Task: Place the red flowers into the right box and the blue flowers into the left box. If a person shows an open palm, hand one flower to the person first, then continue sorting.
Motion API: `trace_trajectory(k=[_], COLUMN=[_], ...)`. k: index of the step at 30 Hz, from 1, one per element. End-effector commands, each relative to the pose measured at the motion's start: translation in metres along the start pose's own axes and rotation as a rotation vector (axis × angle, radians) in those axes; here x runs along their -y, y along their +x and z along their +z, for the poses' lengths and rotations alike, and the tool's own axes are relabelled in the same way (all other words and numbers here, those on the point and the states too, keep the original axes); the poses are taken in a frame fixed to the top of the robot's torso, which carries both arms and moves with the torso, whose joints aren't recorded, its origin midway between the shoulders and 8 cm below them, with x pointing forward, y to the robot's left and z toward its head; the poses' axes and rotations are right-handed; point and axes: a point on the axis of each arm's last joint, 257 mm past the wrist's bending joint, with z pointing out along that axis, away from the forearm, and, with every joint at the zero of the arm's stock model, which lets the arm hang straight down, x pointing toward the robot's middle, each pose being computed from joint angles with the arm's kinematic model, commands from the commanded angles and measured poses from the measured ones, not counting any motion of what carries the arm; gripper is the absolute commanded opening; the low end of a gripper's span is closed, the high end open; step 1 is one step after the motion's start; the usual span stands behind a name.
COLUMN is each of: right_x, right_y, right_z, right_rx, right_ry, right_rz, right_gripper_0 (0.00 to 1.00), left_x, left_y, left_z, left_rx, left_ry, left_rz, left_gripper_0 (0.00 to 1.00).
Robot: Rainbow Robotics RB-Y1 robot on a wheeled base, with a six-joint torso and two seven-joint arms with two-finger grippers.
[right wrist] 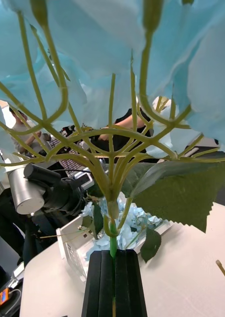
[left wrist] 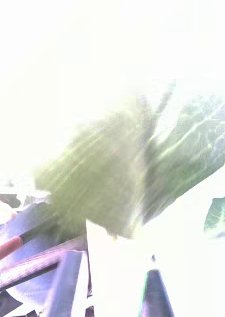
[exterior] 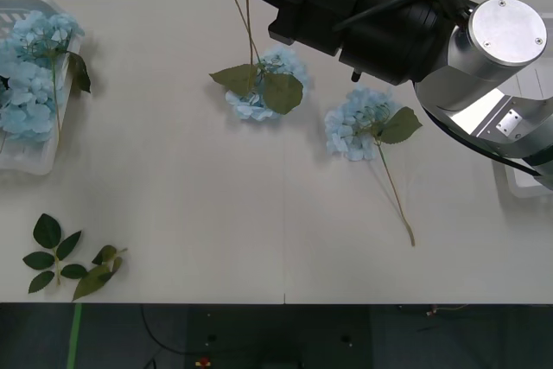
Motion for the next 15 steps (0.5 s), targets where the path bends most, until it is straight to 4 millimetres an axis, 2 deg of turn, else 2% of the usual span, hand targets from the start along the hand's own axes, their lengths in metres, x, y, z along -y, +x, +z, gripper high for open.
trace_trajectory(k=[1,6,10,11,15], right_x=[-0.026,-0.026,-0.027,-0.027,-0.027], right_y=[-0.010,-0.007,-0.007,-0.007,-0.007], right_z=[0.014,0.015,0.016,0.016,0.017], right_rx=[0.018,0.014,0.015,0.016,0.020], right_ry=[-0.052,-0.050,-0.051,-0.050,-0.050], right_rz=[-0.045,-0.052,-0.053,-0.053,-0.051], right_gripper_0=[0.00,0.00,0.00,0.00,0.00], left_x=[-0.041,-0.027,-0.002,0.011,0.040], left_y=[-0.027,-0.030,-0.033,-0.036,-0.033], left_z=[-0.014,-0.016,-0.023,-0.028,-0.051], left_rx=[0.055,0.067,0.094,0.107,0.130], left_ry=[-0.059,-0.024,0.061,0.105,0.250], left_rz=[0.044,0.035,-0.003,-0.027,-0.143], left_gripper_0=[0.62,0.79,0.99,1.00,1.00])
